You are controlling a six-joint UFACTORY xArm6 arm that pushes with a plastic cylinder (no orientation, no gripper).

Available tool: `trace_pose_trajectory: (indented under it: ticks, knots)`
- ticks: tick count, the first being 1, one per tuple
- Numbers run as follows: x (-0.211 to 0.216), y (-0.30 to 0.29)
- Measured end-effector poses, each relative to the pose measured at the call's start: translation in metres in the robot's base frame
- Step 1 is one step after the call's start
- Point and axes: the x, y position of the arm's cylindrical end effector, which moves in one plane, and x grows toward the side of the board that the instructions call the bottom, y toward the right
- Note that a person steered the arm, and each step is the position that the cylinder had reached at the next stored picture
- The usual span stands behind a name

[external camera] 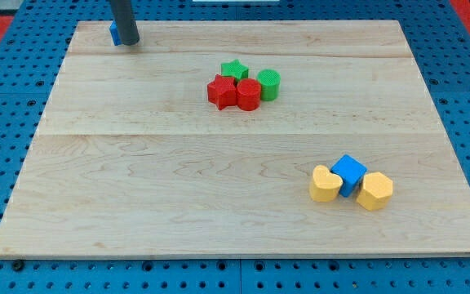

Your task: Push the red star to the top center of the board

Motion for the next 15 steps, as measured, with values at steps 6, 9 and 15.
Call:
trace_pose_trajectory:
  ticks: [6, 9, 15]
  knots:
    - [0.179, 0.269]
    - [0.146, 0.133]
    - [0.064, 0.086]
